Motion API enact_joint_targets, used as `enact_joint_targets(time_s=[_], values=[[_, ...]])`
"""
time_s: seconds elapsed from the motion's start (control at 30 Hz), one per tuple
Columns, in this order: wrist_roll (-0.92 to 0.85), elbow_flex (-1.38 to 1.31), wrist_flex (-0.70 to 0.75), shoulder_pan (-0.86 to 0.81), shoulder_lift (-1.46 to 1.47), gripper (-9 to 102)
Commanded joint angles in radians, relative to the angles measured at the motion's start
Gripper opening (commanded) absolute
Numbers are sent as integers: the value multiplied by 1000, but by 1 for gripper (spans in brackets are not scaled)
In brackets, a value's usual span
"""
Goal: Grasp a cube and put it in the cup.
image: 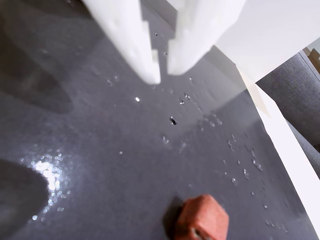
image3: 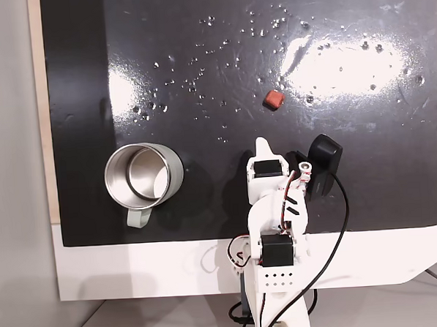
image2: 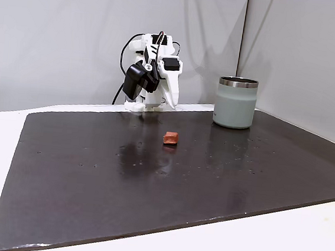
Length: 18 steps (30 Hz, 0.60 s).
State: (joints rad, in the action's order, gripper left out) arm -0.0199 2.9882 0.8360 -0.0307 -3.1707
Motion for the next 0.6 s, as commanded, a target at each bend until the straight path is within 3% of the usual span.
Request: enact_joint_targets(time_s=[0.0,0.57], values=[[29,5,-57,-17,-6,0],[32,3,-52,-18,-6,0]])
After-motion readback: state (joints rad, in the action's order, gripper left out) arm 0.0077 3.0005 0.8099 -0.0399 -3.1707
